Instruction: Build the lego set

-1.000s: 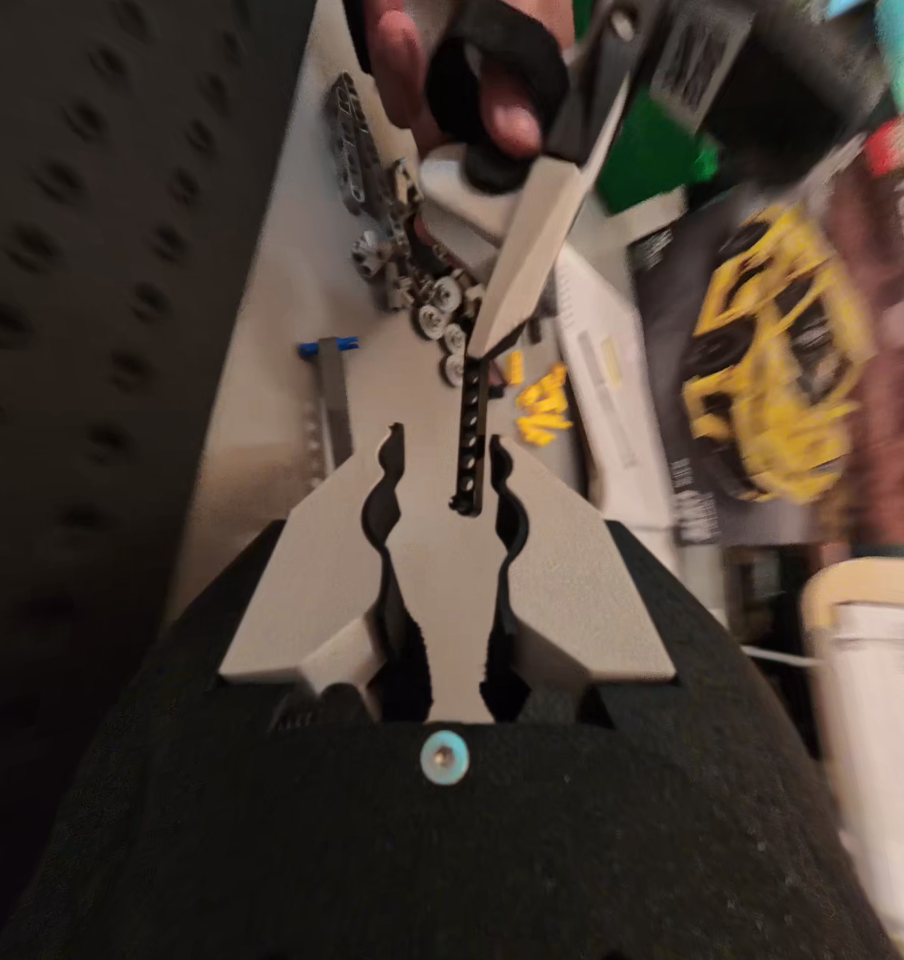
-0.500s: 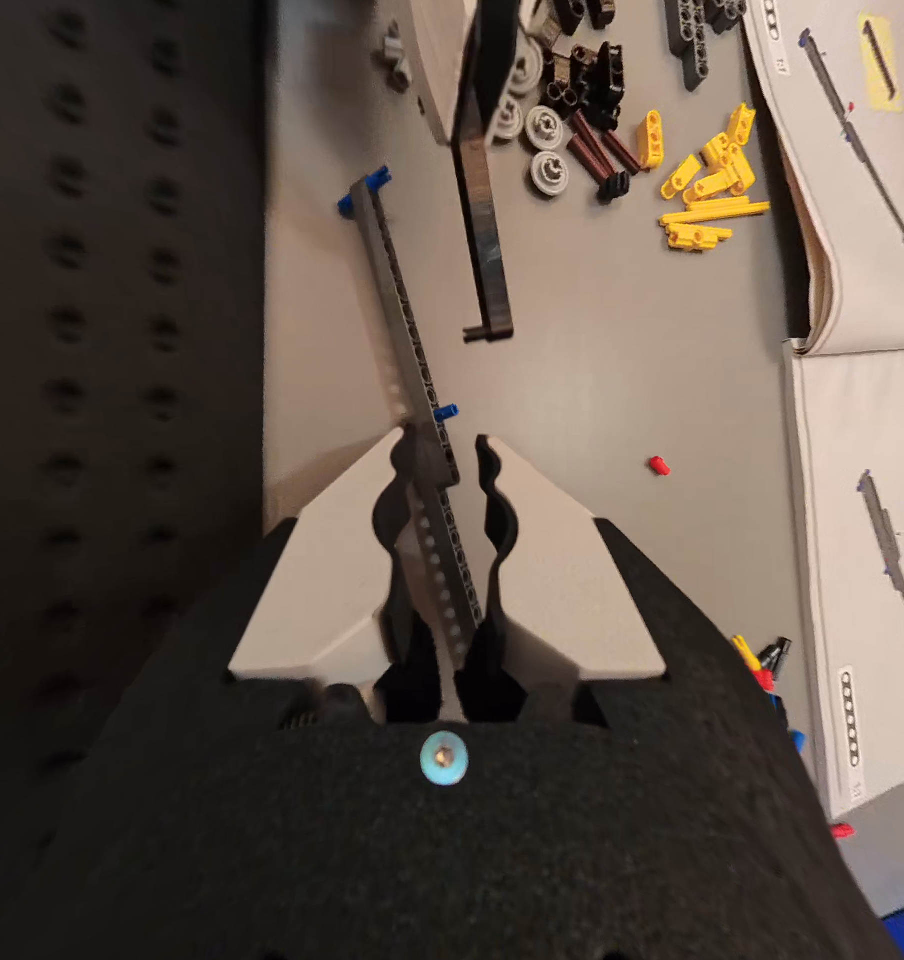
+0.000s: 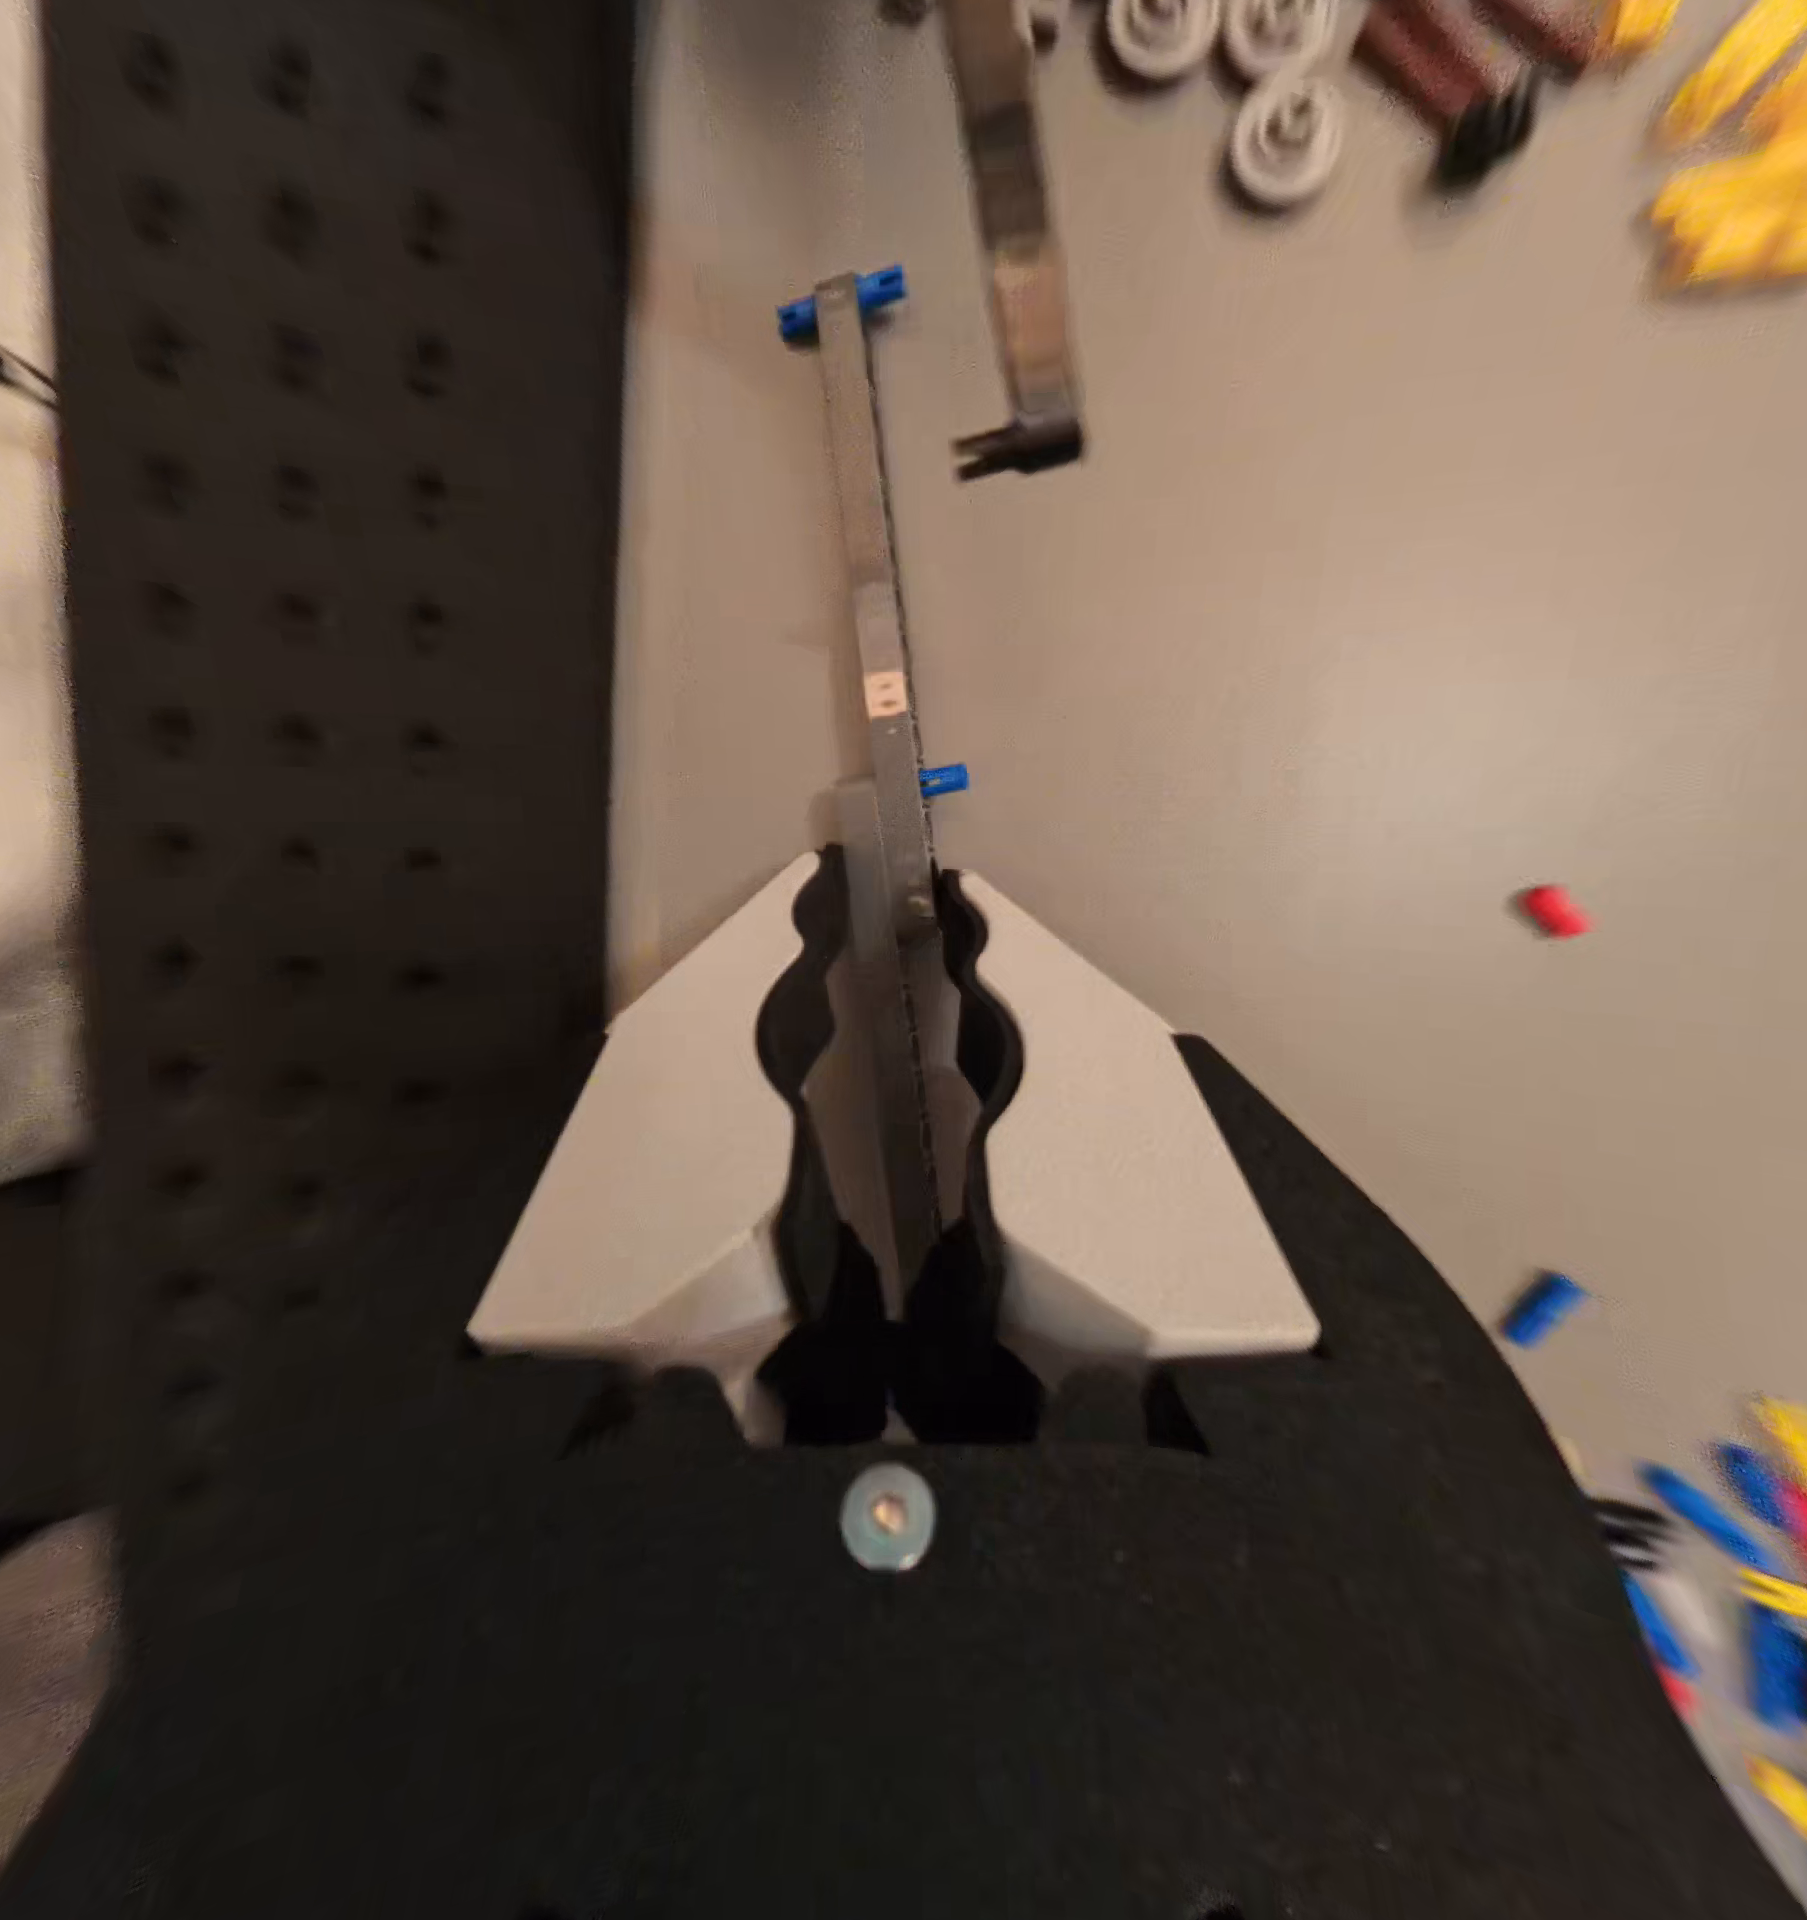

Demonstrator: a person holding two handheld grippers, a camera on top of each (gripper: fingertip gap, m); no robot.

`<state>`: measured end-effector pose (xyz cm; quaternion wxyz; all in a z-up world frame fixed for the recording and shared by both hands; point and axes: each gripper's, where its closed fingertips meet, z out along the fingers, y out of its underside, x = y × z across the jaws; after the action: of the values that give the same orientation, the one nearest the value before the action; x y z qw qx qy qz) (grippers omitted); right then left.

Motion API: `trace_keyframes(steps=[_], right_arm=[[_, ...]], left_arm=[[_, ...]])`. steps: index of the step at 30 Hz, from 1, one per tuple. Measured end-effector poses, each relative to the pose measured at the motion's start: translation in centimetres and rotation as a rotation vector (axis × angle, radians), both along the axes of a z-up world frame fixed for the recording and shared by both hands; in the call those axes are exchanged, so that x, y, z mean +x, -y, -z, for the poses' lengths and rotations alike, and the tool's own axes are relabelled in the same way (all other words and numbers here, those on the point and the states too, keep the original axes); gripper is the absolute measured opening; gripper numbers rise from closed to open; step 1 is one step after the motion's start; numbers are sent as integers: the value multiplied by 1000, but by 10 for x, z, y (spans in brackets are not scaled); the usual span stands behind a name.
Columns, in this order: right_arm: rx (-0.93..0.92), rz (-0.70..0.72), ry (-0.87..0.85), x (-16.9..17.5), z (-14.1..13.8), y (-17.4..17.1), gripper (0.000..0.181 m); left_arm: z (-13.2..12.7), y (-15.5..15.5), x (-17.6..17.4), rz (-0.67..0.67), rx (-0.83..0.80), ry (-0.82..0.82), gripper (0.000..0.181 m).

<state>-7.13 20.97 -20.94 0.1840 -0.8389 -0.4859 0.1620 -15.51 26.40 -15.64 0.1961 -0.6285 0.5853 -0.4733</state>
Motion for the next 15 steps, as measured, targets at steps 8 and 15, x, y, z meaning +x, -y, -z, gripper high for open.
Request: trace_keyframes(steps=[8,15], right_arm=[[-248,20,-29,4,2,2,18],[-152,51,14,6,-1,0,24]], left_arm=[[17,-5,5,26,-38,-108,9],[16,-2,6,46,-81,-95,9]])
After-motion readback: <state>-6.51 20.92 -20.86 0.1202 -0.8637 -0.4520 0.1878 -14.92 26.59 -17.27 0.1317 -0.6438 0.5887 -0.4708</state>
